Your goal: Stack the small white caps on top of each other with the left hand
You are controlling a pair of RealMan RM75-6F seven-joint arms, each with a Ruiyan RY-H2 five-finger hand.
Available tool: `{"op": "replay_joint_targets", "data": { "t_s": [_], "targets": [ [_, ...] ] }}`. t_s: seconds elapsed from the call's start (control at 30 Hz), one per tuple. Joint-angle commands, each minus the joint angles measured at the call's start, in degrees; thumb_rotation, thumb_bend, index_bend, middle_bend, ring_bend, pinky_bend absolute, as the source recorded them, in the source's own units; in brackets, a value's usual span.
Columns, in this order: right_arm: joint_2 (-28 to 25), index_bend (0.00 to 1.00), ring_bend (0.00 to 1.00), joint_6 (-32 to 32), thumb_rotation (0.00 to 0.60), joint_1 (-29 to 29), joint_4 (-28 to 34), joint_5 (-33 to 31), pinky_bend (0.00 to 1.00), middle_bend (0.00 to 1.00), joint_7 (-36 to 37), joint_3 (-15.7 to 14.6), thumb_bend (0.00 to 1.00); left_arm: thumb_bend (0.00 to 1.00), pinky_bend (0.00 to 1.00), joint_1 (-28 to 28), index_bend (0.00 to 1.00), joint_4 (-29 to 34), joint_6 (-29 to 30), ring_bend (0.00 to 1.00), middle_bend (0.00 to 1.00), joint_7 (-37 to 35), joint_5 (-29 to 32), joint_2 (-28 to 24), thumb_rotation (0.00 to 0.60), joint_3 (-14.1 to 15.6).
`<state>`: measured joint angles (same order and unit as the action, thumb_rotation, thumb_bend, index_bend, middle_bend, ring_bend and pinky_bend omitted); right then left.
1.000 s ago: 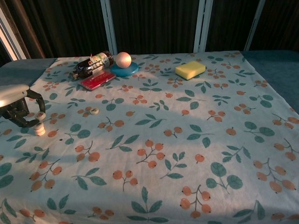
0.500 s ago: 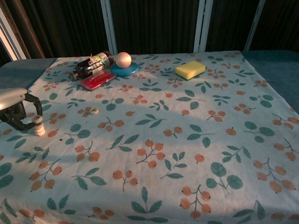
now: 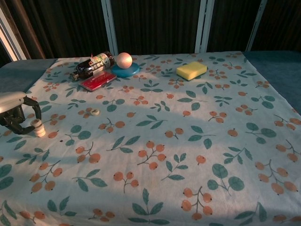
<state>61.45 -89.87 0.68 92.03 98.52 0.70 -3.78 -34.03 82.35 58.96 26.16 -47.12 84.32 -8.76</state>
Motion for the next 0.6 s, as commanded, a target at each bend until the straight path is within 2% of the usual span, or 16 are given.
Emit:
{"op": "replay_joint_targets", "data": {
  "t_s": [0.03,0.43,0.6],
  "targets": [
    [-0.01,0.0,0.0,-0.08,0.6,0.02,0.01,0.0,0.0,0.0,0.04,0.02,0.18,0.39,1.0,0.02,0.43,-0.15,-0.1,1.0,1.0,-0.21,-0.19,0.03,0.6,0.04],
    [-0.1,0.0,0.0,-0.24,0.6,0.09,0.02,0.0,0.0,0.0,0.22,0.01,0.18,0.39,1.0,0.23,0.39,0.7,0.31,1.0,1.0,-1.0,-1.35,-0.3,0.6,0.1],
    [-0.03,0.0,0.0,-0.25,0.6,0.07,0.09,0.04,0.0,0.0,0.15,0.02,0.18,0.39,1.0,0.87,0.38,4.36,3.09,1.0,1.0,-5.54,-5.07,-0.47,0.6,-1.86]
  ]
}}
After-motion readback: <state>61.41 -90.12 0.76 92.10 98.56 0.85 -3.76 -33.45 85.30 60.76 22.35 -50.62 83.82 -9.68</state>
